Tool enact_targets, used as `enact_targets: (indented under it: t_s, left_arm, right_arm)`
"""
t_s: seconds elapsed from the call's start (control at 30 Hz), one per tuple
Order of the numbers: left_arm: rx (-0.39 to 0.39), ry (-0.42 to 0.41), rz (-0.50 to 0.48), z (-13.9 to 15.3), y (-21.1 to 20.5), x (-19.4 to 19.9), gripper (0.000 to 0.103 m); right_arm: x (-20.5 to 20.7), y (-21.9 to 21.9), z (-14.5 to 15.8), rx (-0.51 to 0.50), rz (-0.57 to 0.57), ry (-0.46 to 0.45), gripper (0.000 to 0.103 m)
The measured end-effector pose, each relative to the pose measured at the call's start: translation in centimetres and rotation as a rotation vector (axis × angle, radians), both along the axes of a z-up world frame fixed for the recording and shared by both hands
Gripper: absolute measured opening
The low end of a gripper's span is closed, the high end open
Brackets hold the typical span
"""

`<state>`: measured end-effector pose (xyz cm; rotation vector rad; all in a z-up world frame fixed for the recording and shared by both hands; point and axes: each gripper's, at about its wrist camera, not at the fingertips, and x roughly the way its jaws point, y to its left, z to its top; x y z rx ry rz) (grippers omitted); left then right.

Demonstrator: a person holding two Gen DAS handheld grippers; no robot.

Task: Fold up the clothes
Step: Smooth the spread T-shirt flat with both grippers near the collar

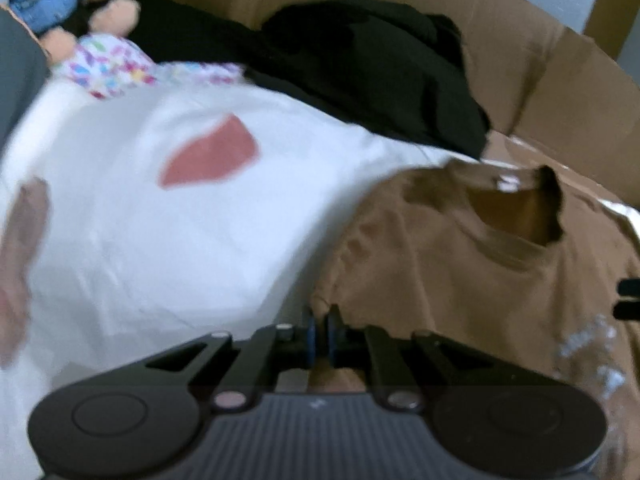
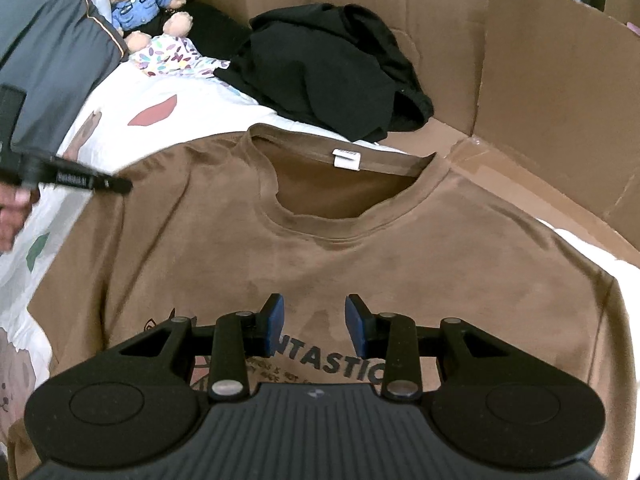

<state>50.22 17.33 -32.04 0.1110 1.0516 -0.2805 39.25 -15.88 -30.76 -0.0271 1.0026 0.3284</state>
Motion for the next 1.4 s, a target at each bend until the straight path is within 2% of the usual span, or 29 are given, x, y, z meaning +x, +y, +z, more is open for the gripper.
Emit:
enact_targets:
  t_s: [0.17, 0.33, 0.53, 0.57, 0.6, 0.63, 0.7, 0.97, 1.23, 1.4]
  left_arm:
    - [0.081, -0.011, -0.007, 0.6, 1.4, 2.4, 0.006]
    - [0.159, -0.016, -0.063, -0.1, 0.4, 3.6, 0.006]
    - [0.149, -0.029, -0.051, -0.8, 0.6, 3.7, 0.013]
    - [0.153, -0.033, -0.052, -0.7, 0.7, 3.5, 0.016]
    - [0.158, -0.037, -0.052, -0.5, 0.8, 3.2, 0.026]
    - [0.162, -0.042, -0.053, -0.4, 0.9, 3.0, 0.041]
    - [0.184, -0.059, -0.041, -0.1, 1.2, 2.7, 0.059]
    - [0.107, -0.061, -0.014, 0.5, 3.9, 1.3, 0.059]
    - [-0.075, -0.104, -0.001, 0.5, 4.8, 0.8, 0.056]
    - [-0.129, -0.109, -0.002, -0.2, 4.0, 1.1, 0.055]
  right_arm:
    - [0.5, 0.4, -0.6, -0.005, 0.012, 0.005, 0.038]
    - [1.0, 0.7, -1.2, -0.005, 0.024, 0.011, 0.038]
    - [1.8, 1.5, -1.7, 0.009, 0.023, 0.015, 0.038]
    - [1.9, 1.8, -1.7, 0.011, 0.027, 0.012, 0.038]
    - [2.0, 2.0, -1.7, 0.013, 0.031, 0.009, 0.038]
    - [2.1, 2.2, -1.6, 0.015, 0.033, 0.006, 0.038]
    - [2.5, 3.0, -1.5, 0.022, 0.041, -0.007, 0.038]
    - [5.9, 5.7, -0.7, 0.062, 0.037, -0.058, 0.038]
    - [9.6, 8.2, -0.5, 0.063, 0.017, -0.049, 0.038]
    - [11.7, 9.6, -1.1, 0.059, 0.009, -0.035, 0.038]
